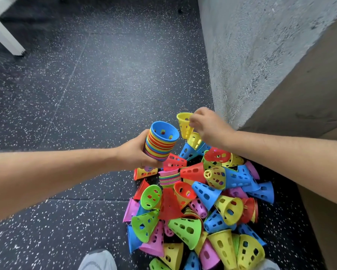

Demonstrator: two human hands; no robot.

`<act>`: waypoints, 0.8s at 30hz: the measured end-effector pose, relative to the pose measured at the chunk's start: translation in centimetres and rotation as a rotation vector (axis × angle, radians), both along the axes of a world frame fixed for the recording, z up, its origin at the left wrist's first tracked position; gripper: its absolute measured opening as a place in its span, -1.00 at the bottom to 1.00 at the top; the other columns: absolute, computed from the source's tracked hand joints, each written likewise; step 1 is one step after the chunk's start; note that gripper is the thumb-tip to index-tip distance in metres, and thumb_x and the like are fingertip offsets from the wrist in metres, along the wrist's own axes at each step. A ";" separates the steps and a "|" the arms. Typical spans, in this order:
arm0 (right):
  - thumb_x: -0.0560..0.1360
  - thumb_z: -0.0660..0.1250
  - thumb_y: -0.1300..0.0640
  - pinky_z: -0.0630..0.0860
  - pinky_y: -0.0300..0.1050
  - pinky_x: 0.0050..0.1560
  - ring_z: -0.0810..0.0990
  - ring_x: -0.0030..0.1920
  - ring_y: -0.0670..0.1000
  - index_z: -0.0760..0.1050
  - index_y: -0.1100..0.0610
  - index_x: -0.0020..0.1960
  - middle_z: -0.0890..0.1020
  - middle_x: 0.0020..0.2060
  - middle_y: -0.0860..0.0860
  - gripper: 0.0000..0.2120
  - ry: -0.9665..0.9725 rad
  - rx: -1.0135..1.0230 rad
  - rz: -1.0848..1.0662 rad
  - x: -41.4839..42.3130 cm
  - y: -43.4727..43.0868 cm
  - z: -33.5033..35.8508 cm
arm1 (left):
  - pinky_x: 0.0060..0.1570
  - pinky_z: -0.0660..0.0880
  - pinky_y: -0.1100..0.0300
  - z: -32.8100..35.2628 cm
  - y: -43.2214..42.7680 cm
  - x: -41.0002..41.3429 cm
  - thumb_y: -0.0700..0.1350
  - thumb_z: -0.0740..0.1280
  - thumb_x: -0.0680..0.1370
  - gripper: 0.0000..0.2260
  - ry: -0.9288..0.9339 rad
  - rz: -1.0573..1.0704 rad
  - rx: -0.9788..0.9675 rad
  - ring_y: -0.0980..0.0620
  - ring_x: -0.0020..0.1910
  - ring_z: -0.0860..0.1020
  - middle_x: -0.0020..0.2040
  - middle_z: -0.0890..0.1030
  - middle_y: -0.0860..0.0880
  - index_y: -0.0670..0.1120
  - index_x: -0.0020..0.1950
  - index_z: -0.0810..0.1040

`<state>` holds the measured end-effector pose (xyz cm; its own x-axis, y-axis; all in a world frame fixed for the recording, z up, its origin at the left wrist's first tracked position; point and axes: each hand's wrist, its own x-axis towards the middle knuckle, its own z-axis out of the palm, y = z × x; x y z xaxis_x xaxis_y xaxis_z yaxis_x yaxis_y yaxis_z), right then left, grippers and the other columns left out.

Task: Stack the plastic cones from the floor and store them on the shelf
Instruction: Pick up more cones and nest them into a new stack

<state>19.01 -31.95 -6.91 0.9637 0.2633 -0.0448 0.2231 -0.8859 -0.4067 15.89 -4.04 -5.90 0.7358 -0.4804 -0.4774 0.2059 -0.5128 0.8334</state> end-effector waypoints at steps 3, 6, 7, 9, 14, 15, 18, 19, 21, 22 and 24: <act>0.65 0.25 0.08 0.42 -0.16 -0.03 0.47 -0.11 -0.07 0.57 0.11 0.11 0.51 -0.03 0.01 -0.84 -0.177 0.357 -0.138 -0.6 0.4 2.9 | -0.32 0.58 0.16 -0.2 0.0 0.4 -0.32 0.61 0.36 -0.34 -0.008 0.003 0.045 0.00 -0.21 0.66 -0.06 0.68 -0.17 0.02 0.31 0.37; 0.65 0.26 0.09 0.38 -0.29 -0.11 0.46 -0.18 -0.12 0.58 0.12 0.11 0.51 -0.10 -0.08 -0.84 -0.264 0.543 -0.133 -1.9 1.3 5.4 | -0.31 0.55 0.23 -0.5 -0.1 1.0 -0.20 0.66 0.28 -0.29 -0.010 0.015 0.067 0.07 -0.17 0.68 -0.02 0.69 -0.07 0.04 0.32 0.39; 0.65 0.28 0.10 0.41 -0.26 -0.09 0.49 -0.16 -0.09 0.59 0.12 0.11 0.53 -0.09 -0.08 -0.85 -0.269 0.557 -0.108 -2.3 1.6 5.8 | -0.29 0.56 0.22 -0.6 -0.3 1.1 -0.16 0.66 0.26 -0.28 -0.009 0.017 0.069 0.06 -0.15 0.68 -0.02 0.70 -0.05 0.06 0.31 0.39; 0.62 0.31 0.11 0.47 -0.20 0.01 0.54 -0.06 -0.05 0.61 0.12 0.11 0.59 -0.04 -0.05 -0.85 -0.248 0.524 -0.046 -3.2 2.1 5.9 | -0.29 0.56 0.21 -0.7 -0.6 1.3 -0.14 0.67 0.26 -0.28 -0.014 0.012 0.069 0.07 -0.15 0.69 -0.05 0.70 -0.03 0.07 0.30 0.40; 0.62 0.30 -0.03 0.50 -0.18 0.15 0.59 0.11 -0.14 0.58 0.00 0.21 0.65 0.10 -0.09 -0.78 0.011 0.439 0.126 -5.2 2.3 5.4 | -0.23 0.63 0.02 -0.1 -1.9 0.7 -0.14 0.67 0.28 -0.28 -0.036 -0.015 0.080 0.04 -0.14 0.68 0.01 0.69 -0.10 0.07 0.32 0.39; 0.63 0.26 -0.08 0.51 -0.18 0.13 0.60 0.10 -0.15 0.53 -0.06 0.26 0.64 0.11 -0.12 -0.75 0.101 0.474 0.100 -5.3 2.2 5.5 | -0.20 0.63 -0.04 -0.2 -2.0 0.5 -0.15 0.67 0.29 -0.29 -0.030 -0.021 0.093 0.02 -0.14 0.68 0.01 0.70 -0.11 0.08 0.31 0.38; 0.67 0.18 -0.04 0.49 -0.12 0.11 0.60 0.09 -0.08 0.40 -0.02 0.38 0.61 0.15 -0.08 -0.70 0.177 0.481 -0.059 -4.5 1.8 4.8 | -0.25 0.62 0.05 -0.6 -1.8 0.2 -0.01 0.67 0.19 -0.24 -0.018 -0.039 0.133 0.03 -0.13 0.68 -0.01 0.70 -0.07 0.13 0.29 0.38; 0.68 0.17 0.01 0.47 -0.11 0.10 0.58 0.10 -0.04 0.39 0.02 0.39 0.60 0.17 -0.05 -0.69 0.174 0.429 -0.097 -4.0 1.6 4.3 | -0.27 0.60 0.09 -0.8 -1.7 0.2 0.01 0.66 0.18 -0.24 -0.017 -0.047 0.140 0.03 -0.13 0.68 -0.01 0.69 -0.06 0.13 0.28 0.39; 0.67 0.15 0.08 0.41 -0.14 0.07 0.56 0.15 0.01 0.38 0.09 0.40 0.59 0.21 0.01 -0.68 0.209 0.283 -0.132 -2.9 1.2 3.1 | -0.27 0.58 0.16 -1.3 -1.6 0.2 -0.07 0.68 0.25 -0.29 -0.006 -0.048 0.140 0.06 -0.13 0.68 -0.02 0.70 -0.06 0.11 0.28 0.39; 0.67 0.14 0.10 0.39 -0.15 0.08 0.55 0.19 0.03 0.39 0.10 0.39 0.58 0.24 0.03 -0.69 0.241 0.202 -0.135 -2.4 0.9 2.3 | -0.27 0.57 0.19 -1.4 -1.5 0.3 -0.13 0.67 0.30 -0.33 0.001 -0.047 0.137 0.08 -0.14 0.68 -0.02 0.69 -0.05 0.10 0.28 0.40; 0.67 0.13 0.10 0.40 -0.12 0.11 0.53 0.25 0.08 0.39 0.09 0.40 0.56 0.28 0.06 -0.68 0.298 0.066 -0.133 -1.6 0.4 0.6 | -0.26 0.55 0.25 -1.8 -1.4 0.4 -0.18 0.66 0.33 -0.34 0.008 -0.058 0.130 0.10 -0.14 0.67 -0.03 0.69 -0.02 0.07 0.29 0.40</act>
